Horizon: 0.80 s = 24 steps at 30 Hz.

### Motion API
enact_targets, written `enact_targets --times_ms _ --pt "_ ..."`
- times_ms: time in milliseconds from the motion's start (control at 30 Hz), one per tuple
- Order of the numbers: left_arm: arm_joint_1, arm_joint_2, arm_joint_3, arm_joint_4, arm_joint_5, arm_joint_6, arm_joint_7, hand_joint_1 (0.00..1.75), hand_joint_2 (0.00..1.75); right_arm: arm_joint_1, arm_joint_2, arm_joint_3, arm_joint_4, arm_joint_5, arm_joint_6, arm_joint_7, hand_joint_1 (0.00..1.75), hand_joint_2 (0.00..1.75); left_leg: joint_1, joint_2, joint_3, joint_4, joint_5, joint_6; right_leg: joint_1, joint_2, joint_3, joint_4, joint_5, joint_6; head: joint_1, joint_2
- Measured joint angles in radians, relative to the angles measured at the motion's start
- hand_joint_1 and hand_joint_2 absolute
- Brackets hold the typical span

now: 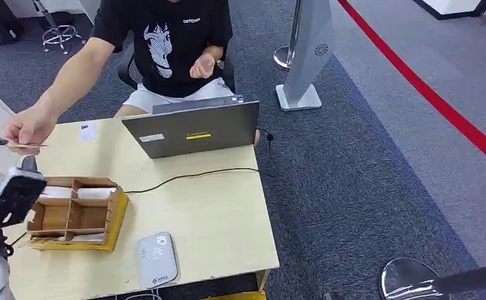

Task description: Pass the card to the sensor for recognition and then transmit it.

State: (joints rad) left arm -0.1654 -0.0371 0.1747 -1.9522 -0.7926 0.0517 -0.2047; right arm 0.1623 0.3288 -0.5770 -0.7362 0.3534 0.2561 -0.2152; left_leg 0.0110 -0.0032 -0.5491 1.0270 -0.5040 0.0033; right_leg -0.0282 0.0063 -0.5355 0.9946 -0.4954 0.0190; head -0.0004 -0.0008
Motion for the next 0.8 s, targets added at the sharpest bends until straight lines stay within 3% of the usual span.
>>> enact_targets --times_ms 167,267,333,467,533,667,733,800 --pt "0.215 -0.119 0.005 -0.235 0.162 0.172 -0.2 0.0 1.75 0.06 0.008 0.134 -0.077 -0.13 -0.052 0.065 0.0 1.75 0.0 0.0 0.0 0.0 -0.003 0.001 0.0 0.0 -0.001 0.0 -0.003 0.002 -0.001 0.0" --pt "0.356 -0.188 0.021 -0.332 0.308 0.218 -0.32 0.0 1.75 0.093 0.014 0.195 -0.131 -0.177 -0.067 0.087 0.0 1.75 0.0 0.0 0.0 0.0 -0.004 0.001 0.0 -0.001 0.0 0.0 -0.004 0.001 -0.001 0.0" --pt "0.422 -0.22 0.044 -0.38 0.423 0.234 -0.36 0.0 1.75 0.111 0.017 0.218 -0.157 -0.199 -0.075 0.096 0.0 1.75 0.0 -0.001 0.0 0.0 -0.004 0.001 0.0 -0.003 0.0 0.0 -0.004 0.002 -0.001 0.0" --pt "0.558 -0.264 0.113 -0.439 0.846 0.244 -0.358 0.0 1.75 0.144 0.018 0.258 -0.226 -0.244 -0.097 0.122 0.0 1.75 0.0 0.0 0.002 -0.001 -0.005 0.0 0.0 -0.002 0.001 -0.001 -0.005 0.001 -0.001 0.0" --pt "0.6 -0.282 0.18 -0.434 1.064 0.309 -0.346 0.0 1.75 0.162 0.019 0.268 -0.256 -0.259 -0.102 0.131 0.0 1.75 0.001 -0.002 0.002 -0.001 -0.005 0.0 0.001 -0.004 0.002 -0.001 -0.005 0.001 -0.002 0.0" --pt "0.666 -0.298 0.237 -0.377 1.117 0.421 -0.317 0.0 1.75 0.171 0.019 0.268 -0.289 -0.262 -0.099 0.139 0.0 1.75 0.001 -0.001 0.003 -0.001 -0.005 0.0 0.001 -0.004 0.002 -0.001 -0.005 0.001 -0.002 0.0" --pt "0.684 -0.304 0.245 -0.345 1.113 0.442 -0.307 0.0 1.75 0.181 0.019 0.268 -0.307 -0.265 -0.094 0.14 0.0 1.75 0.0 -0.002 0.003 -0.001 -0.005 0.001 0.0 -0.004 0.002 -0.001 -0.005 0.001 -0.002 0.0" --pt "0.698 -0.307 0.253 -0.301 1.11 0.442 -0.241 0.0 1.75 0.188 0.02 0.268 -0.322 -0.274 -0.083 0.14 0.0 1.75 0.0 -0.002 0.003 -0.001 -0.005 0.001 0.0 -0.004 0.003 -0.001 -0.005 0.001 -0.002 0.0"
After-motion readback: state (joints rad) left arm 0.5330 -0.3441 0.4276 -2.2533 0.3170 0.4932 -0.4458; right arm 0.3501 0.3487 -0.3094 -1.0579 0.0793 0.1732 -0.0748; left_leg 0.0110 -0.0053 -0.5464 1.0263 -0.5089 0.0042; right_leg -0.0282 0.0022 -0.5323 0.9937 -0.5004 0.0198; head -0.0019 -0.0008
